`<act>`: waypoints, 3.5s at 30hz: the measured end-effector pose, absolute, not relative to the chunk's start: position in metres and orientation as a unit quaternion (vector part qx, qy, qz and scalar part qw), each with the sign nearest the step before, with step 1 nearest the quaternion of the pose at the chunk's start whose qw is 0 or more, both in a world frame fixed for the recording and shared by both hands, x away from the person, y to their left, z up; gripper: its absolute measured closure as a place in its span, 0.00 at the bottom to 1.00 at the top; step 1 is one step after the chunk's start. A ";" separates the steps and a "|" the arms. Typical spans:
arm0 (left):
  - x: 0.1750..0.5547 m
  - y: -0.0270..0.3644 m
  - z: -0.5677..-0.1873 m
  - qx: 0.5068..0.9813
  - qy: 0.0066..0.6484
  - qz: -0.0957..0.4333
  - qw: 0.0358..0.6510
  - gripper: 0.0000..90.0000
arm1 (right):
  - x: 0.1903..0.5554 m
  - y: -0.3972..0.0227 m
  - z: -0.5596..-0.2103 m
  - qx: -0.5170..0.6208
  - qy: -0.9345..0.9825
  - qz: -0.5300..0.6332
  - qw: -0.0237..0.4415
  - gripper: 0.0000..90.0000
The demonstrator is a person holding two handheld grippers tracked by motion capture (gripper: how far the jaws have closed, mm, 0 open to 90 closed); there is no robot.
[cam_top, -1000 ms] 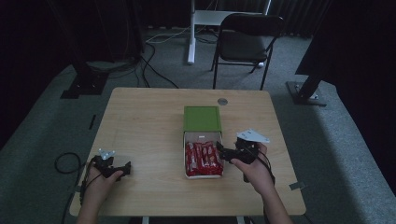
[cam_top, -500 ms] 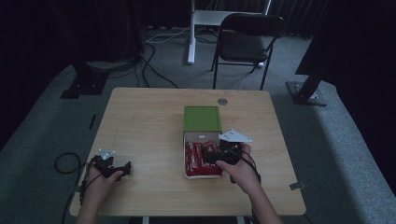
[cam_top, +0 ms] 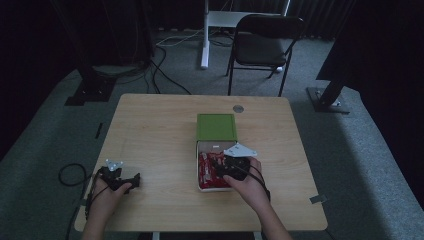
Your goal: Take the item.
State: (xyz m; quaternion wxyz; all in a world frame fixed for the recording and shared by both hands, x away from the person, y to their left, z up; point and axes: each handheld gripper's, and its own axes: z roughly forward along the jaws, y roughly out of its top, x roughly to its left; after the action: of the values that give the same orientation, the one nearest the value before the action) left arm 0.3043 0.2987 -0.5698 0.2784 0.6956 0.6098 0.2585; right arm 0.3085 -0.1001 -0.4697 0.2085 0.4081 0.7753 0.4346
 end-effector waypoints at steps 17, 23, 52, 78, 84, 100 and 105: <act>0.304 0.299 -0.570 0.696 0.610 0.259 0.278 0.01 | 0.311 -0.083 -0.498 0.451 0.787 0.390 0.159 0.70; 0.304 0.299 -0.570 0.696 0.609 0.259 0.278 0.01 | 0.313 -0.079 -0.504 0.481 0.775 0.383 0.147 0.73; 0.304 0.298 -0.570 0.698 0.607 0.257 0.279 0.01 | 0.306 -0.092 -0.484 0.485 0.741 0.442 0.140 0.92; 0.304 0.298 -0.570 0.699 0.607 0.257 0.278 0.01 | 0.301 -0.121 -0.443 0.484 0.696 0.502 0.170 0.92; 0.304 0.298 -0.570 0.699 0.607 0.257 0.278 0.01 | 0.308 -0.134 -0.440 0.496 0.683 0.504 0.185 0.92; 0.304 0.298 -0.570 0.698 0.607 0.257 0.279 0.01 | 0.310 -0.185 -0.440 0.535 0.637 0.509 0.221 0.92; 0.304 0.298 -0.570 0.698 0.607 0.257 0.279 0.01 | 0.309 -0.201 -0.442 0.548 0.621 0.506 0.242 0.92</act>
State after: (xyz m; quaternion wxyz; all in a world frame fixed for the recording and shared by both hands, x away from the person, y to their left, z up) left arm 0.3042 0.2982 -0.5697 0.2787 0.6981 0.6072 0.2573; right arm 0.3090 -0.2012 -0.4420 0.2419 0.5481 0.6209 0.5055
